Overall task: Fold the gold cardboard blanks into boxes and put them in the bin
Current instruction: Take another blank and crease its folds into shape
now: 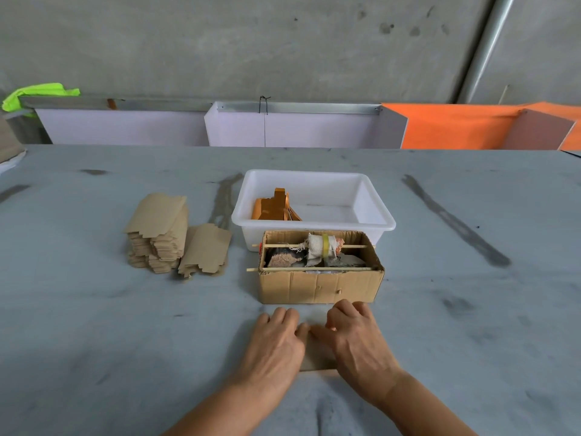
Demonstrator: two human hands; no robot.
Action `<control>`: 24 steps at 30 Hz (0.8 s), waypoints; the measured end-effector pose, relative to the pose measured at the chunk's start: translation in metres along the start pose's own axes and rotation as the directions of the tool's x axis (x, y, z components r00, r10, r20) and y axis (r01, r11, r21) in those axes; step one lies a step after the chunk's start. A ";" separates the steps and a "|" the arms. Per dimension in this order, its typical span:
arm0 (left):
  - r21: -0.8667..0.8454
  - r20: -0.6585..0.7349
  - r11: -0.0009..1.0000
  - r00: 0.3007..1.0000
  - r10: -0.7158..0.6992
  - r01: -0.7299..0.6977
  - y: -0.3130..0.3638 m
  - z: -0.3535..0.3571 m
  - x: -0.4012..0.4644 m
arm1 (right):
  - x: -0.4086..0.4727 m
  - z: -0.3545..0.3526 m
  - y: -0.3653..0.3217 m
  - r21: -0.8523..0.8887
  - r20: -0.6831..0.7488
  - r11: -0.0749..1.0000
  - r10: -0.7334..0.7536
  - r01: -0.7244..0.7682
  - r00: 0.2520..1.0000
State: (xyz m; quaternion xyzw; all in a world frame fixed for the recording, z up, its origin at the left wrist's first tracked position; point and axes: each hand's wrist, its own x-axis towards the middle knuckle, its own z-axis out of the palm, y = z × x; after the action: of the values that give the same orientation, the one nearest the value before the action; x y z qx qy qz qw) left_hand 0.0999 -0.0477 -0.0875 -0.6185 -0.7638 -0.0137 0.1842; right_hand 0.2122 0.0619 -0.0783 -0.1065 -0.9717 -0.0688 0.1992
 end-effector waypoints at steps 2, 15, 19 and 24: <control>-0.016 0.065 1.000 0.998 -0.017 0.018 0.000 0.000 -0.002 | 0.000 0.000 0.000 -0.001 0.013 1.000 -0.015 0.015 1.000; -0.170 0.047 0.972 0.986 -0.158 0.164 -0.012 -0.012 -0.017 | -0.011 0.004 0.009 0.178 -0.002 0.951 0.258 -0.253 0.966; -0.335 0.089 0.916 0.975 -0.202 0.221 -0.029 -0.001 -0.028 | -0.024 -0.002 0.013 0.340 0.108 0.894 0.272 -0.293 0.956; -0.604 0.174 0.715 0.934 -0.313 0.352 -0.042 -0.003 -0.023 | -0.036 -0.007 0.011 0.444 0.152 0.865 0.185 -0.235 0.971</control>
State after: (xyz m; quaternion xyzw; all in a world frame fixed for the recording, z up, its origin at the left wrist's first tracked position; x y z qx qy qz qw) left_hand 0.0648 -0.0803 -0.0827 -0.4968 -0.8188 -0.2813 -0.0601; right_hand 0.2498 0.0648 -0.0854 -0.1651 -0.9519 0.1905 0.1740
